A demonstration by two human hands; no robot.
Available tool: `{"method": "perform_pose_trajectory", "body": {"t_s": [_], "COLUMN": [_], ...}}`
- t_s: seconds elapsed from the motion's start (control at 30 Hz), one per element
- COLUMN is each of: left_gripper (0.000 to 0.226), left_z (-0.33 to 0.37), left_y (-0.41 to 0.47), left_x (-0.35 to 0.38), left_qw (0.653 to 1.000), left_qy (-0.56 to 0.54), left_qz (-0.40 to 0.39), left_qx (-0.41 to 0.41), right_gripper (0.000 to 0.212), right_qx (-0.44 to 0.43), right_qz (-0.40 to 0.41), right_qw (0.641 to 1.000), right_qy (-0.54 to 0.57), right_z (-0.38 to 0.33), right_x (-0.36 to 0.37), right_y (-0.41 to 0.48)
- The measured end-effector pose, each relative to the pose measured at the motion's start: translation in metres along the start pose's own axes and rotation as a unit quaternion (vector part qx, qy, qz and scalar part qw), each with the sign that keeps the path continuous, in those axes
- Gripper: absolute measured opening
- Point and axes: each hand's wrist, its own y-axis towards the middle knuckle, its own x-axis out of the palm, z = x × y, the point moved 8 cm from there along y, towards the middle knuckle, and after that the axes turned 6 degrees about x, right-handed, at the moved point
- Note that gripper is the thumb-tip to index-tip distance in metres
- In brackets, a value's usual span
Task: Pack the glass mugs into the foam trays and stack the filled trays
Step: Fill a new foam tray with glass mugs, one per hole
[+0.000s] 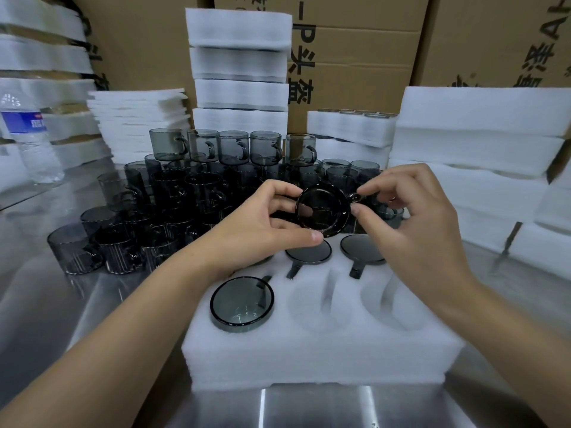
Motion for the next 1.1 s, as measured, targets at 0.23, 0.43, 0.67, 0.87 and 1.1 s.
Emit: {"method": "perform_pose_trajectory", "body": {"t_s": [0.23, 0.43, 0.67, 0.87, 1.1], "left_gripper": [0.079, 0.076, 0.066, 0.052, 0.04], "left_z": [0.005, 0.008, 0.008, 0.012, 0.013], "left_y": [0.001, 0.002, 0.003, 0.001, 0.001], "left_x": [0.006, 0.007, 0.005, 0.009, 0.005], "left_qw": [0.997, 0.996, 0.994, 0.994, 0.996], "left_qy": [0.052, 0.061, 0.068, 0.053, 0.06], "left_qz": [-0.023, -0.014, -0.01, -0.026, -0.003], "left_qx": [0.042, 0.065, 0.084, 0.097, 0.07], "right_gripper": [0.021, 0.051, 0.061, 0.06, 0.051], "right_qx": [-0.001, -0.022, -0.055, -0.033, 0.042], "right_qz": [-0.016, -0.091, -0.188, -0.155, -0.228], "right_qw": [1.0, 0.996, 0.981, 0.987, 0.969], "right_qy": [0.025, 0.01, -0.018, 0.012, 0.084], "right_z": [-0.002, -0.007, -0.007, -0.008, -0.01], "right_x": [0.003, 0.016, 0.03, 0.025, 0.019], "right_y": [0.0, -0.003, -0.011, -0.008, -0.002]}}
